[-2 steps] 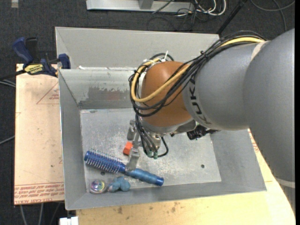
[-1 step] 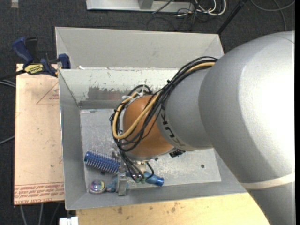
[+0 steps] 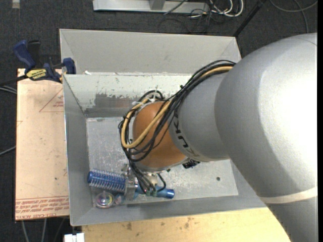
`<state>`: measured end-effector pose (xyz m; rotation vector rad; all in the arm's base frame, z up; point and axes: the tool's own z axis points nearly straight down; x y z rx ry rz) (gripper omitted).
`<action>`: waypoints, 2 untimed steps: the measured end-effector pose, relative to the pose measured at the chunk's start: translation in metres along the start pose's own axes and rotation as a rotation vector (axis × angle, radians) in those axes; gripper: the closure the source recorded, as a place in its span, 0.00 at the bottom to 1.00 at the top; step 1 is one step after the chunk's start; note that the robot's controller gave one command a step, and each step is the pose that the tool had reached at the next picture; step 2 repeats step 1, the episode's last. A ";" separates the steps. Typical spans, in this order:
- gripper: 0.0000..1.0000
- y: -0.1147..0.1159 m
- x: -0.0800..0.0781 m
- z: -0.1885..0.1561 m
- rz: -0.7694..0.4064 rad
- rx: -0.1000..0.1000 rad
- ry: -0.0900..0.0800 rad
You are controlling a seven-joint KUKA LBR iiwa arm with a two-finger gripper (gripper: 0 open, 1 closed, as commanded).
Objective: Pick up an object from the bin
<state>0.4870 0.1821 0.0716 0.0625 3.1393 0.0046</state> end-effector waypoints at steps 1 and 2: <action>1.00 0.014 -0.037 -0.173 -0.039 -0.002 -0.008; 1.00 0.014 -0.037 -0.173 -0.039 -0.002 -0.008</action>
Offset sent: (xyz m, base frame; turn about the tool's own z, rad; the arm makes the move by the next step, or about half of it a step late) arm 0.0349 0.0104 0.1692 -0.0386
